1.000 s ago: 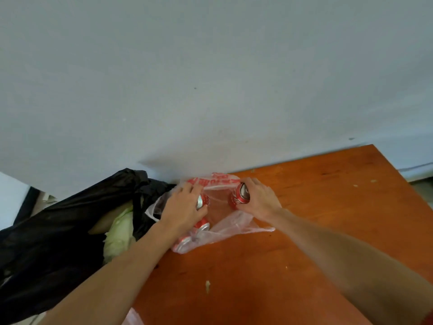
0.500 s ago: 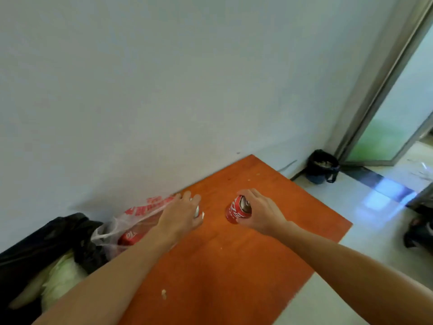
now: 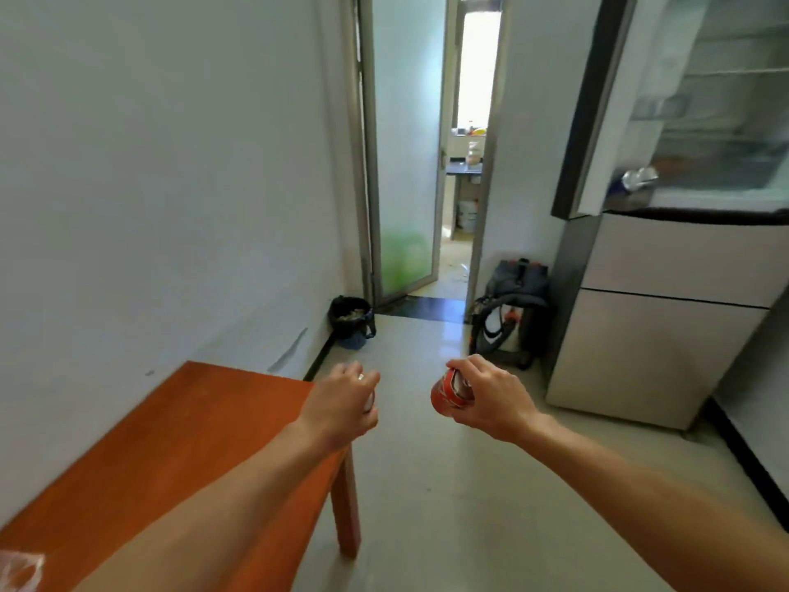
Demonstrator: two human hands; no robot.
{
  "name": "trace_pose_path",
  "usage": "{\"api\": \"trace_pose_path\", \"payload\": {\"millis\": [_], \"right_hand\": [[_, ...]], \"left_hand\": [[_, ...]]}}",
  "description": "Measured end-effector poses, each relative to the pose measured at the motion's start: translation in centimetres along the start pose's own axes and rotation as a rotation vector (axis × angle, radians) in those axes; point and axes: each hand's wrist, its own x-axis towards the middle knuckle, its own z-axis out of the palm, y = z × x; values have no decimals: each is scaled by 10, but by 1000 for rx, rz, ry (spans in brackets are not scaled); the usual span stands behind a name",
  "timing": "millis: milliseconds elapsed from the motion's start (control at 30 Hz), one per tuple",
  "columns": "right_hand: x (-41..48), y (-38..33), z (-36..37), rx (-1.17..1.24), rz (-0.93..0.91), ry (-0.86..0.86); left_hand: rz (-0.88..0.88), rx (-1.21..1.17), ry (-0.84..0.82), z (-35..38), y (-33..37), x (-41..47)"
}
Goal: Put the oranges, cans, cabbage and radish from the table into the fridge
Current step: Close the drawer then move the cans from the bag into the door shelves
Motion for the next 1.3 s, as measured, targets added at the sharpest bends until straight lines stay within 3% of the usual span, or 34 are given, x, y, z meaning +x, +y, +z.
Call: {"api": "trace_pose_path", "payload": {"millis": [267, 533, 733, 1000, 1300], "right_hand": [[-101, 219, -85, -208, 217, 47], [-163, 369, -131, -213, 511, 171], [-149, 478, -167, -326, 645, 255], [-121, 598, -236, -350, 826, 340], [-108, 754, -299, -388, 835, 495]], "left_hand": [[260, -179, 39, 57, 216, 137], [556, -188, 1, 106, 358, 272], [718, -232, 9, 139, 446, 403], [896, -262, 9, 131, 558, 553], [967, -357, 90, 131, 691, 673]]}}
